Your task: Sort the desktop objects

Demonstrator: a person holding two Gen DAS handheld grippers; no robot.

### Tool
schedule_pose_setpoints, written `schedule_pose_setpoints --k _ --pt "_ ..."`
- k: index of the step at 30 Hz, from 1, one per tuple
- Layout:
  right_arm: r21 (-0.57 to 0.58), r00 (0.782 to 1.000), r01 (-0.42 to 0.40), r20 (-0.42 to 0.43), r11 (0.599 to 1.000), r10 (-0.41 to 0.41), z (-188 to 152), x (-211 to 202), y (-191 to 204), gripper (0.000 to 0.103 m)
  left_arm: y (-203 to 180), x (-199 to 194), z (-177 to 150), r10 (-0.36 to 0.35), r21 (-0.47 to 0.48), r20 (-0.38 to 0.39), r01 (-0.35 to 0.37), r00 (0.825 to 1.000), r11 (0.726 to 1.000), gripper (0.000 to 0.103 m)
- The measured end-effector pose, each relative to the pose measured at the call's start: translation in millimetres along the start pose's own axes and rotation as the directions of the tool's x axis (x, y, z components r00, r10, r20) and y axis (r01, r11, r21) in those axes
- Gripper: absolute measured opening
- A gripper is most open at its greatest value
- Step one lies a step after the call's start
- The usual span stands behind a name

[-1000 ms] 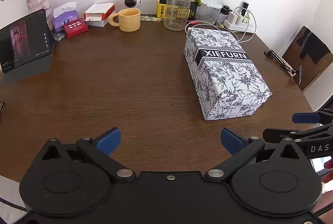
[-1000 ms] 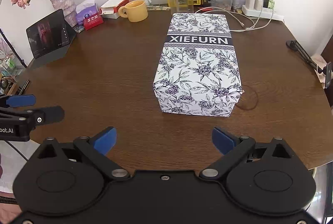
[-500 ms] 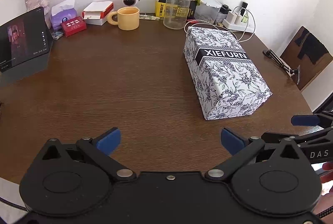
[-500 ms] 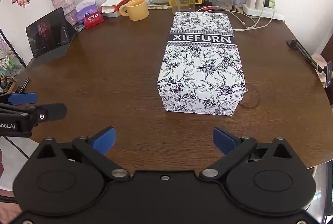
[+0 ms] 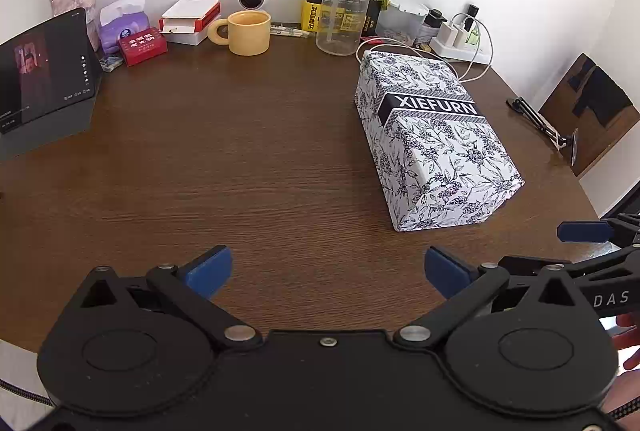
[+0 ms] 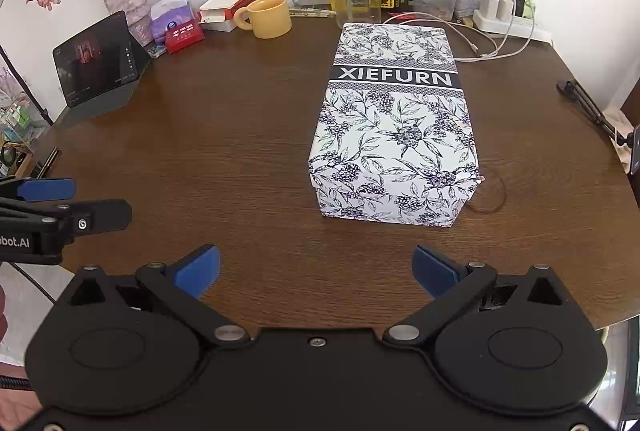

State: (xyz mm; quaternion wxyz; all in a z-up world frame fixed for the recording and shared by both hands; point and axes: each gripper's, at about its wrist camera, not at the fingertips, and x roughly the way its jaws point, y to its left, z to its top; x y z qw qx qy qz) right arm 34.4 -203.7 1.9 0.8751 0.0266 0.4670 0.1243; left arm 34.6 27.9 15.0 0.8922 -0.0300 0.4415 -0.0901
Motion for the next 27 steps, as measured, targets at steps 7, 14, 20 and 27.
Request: schedule_pose_setpoints --k 7,14,20,27 --pt "-0.004 1.0 -0.003 -0.002 1.0 0.003 0.9 1.3 0.6 0.103 -1.8 1.2 1.1 0.003 0.004 -0.004 -0.003 1.0 1.0 0.103" --pt "-0.007 1.0 -0.005 -0.004 1.0 0.005 2.0 2.7 0.7 0.103 -4.2 2.1 1.8 0.006 0.009 -0.009 -0.006 1.0 1.0 0.103" --pt "-0.008 1.0 -0.009 -0.007 1.0 0.009 2.5 3.3 -0.6 0.103 -4.6 3.0 2.7 0.006 0.005 -0.012 -0.006 1.0 1.0 0.103" --pt "-0.009 1.0 -0.014 -0.011 1.0 0.014 2.6 4.4 -3.7 0.103 -6.9 6.7 3.2 0.012 0.007 -0.014 -0.012 1.0 1.0 0.103"
